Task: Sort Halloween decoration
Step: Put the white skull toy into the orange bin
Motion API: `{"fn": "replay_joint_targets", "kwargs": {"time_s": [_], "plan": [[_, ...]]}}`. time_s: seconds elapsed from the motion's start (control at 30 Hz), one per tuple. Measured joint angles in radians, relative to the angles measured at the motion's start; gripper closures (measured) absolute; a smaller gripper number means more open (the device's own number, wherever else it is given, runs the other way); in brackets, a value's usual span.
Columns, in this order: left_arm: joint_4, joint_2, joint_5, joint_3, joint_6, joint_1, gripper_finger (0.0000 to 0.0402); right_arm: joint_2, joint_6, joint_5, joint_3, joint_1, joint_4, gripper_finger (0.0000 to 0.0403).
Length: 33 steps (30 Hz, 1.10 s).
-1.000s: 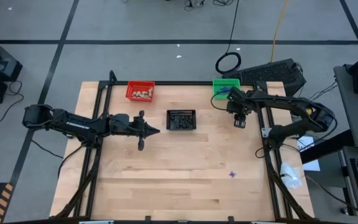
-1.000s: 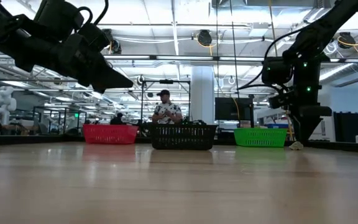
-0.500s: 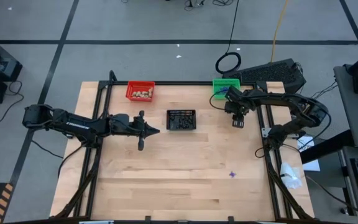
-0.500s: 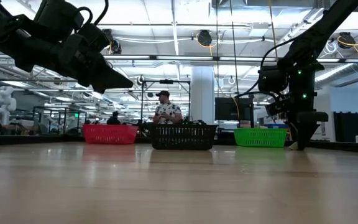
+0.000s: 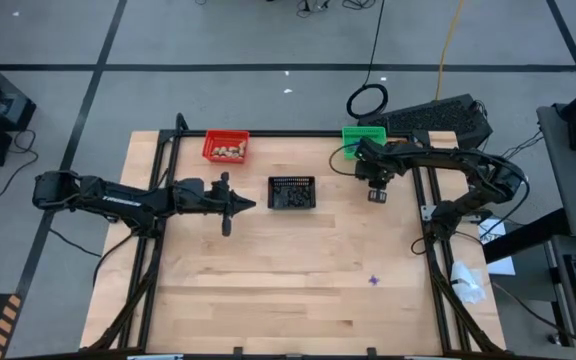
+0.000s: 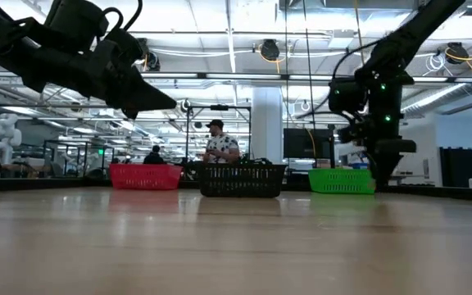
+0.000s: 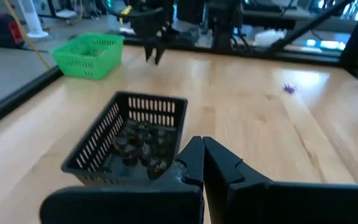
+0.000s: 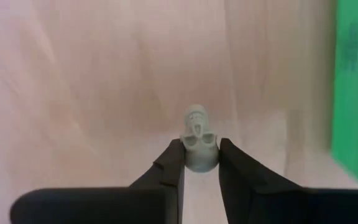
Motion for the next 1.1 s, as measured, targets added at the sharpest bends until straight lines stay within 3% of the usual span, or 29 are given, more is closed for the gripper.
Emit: {"fn": "replay_joint_targets", "kwargs": {"time_s": [0.27,0.47,0.7,0.87,1.1], "plan": [[-0.022,-0.055,-0.016,0.000,0.025,0.026,0.0402,0.000,0.135,-0.055,0.060,0.128,0.117,0.0352],[-0.025,-0.068,-0.037,0.000,0.051,0.026,0.0402,0.004,0.286,-0.062,0.063,0.236,0.386,0.0352],[-0.023,-0.068,-0.059,0.000,0.060,0.026,0.0402,0.008,0.444,-0.063,0.086,0.279,0.634,0.0352],[-0.019,-0.068,-0.060,0.000,0.065,0.026,0.0402,0.093,0.446,-0.062,0.225,0.292,0.634,0.0352],[-0.039,-0.130,-0.060,0.000,0.079,0.025,0.0402,0.335,0.434,-0.073,0.549,0.295,0.585,0.0352]]}}
